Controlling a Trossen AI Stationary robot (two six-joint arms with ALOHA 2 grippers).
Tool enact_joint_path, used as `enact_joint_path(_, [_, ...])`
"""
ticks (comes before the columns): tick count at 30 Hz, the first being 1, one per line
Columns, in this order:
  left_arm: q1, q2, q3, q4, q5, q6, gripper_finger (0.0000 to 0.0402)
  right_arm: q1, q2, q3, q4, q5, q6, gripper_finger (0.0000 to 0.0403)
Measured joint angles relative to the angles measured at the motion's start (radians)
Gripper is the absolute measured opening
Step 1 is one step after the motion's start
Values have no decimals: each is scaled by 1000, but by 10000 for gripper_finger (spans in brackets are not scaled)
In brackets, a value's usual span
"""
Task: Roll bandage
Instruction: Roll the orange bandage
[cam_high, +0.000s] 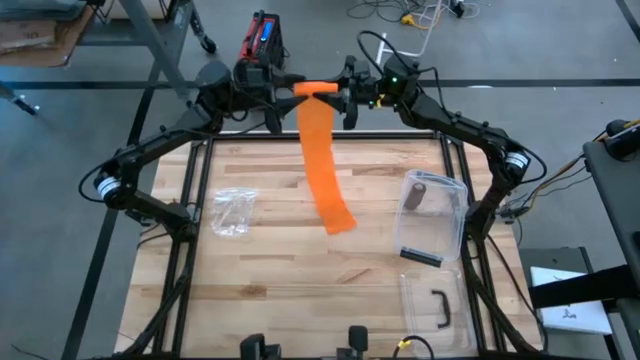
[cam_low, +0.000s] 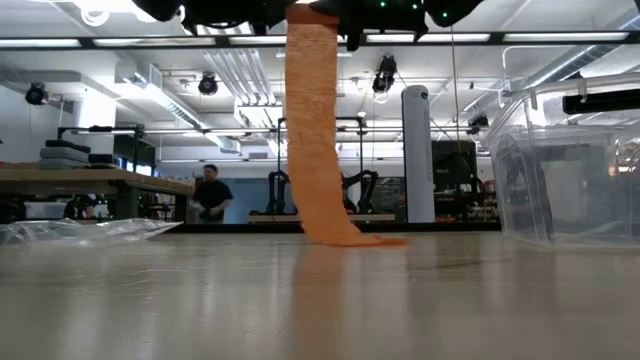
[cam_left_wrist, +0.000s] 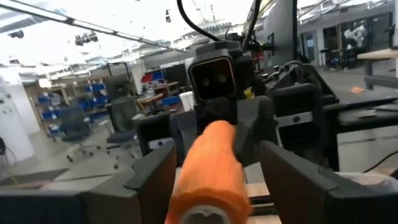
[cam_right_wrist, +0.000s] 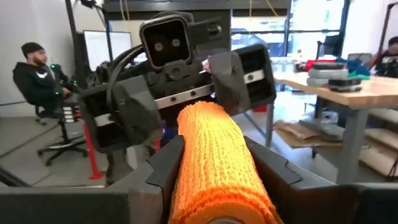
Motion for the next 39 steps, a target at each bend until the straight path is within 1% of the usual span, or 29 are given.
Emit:
enact_joint_path(7, [4, 5, -1, -7, 0, -68, 223, 0, 0, 0, 5, 0, -15, 132])
enact_joint_path(11, [4, 5, -1, -15, 0, -74, 226, 0, 0, 0, 5, 0, -28, 128])
enact_joint_path(14, [8, -6, -21, -8, 0, -77, 221, 0, 0, 0, 5, -4, -29, 125])
enact_joint_path(15, [9, -16, -38, 10, 0, -77, 218, 0, 0, 0, 5, -7, -29, 125])
enact_joint_path(17, [9, -33, -90, 103, 1, -90, 214, -3, -1, -3, 9, -8, -42, 125])
enact_joint_path(21, [13, -51, -221, 326, -11, -169, 208, -7, -2, -22, 7, -11, -66, 128])
enact_joint_path(24, [17, -57, -286, 435, -39, -213, 212, -7, -2, -46, 29, -7, -76, 131])
enact_joint_path(29, [18, -35, -299, 438, -46, -298, 232, -7, -2, -63, 42, -5, -105, 128])
enact_joint_path(34, [18, -23, -298, 441, -47, -290, 251, 2, -2, -64, 50, -4, -127, 122])
enact_joint_path(39, [18, -19, -293, 442, -52, -259, 260, 6, -2, -64, 50, -7, -126, 127])
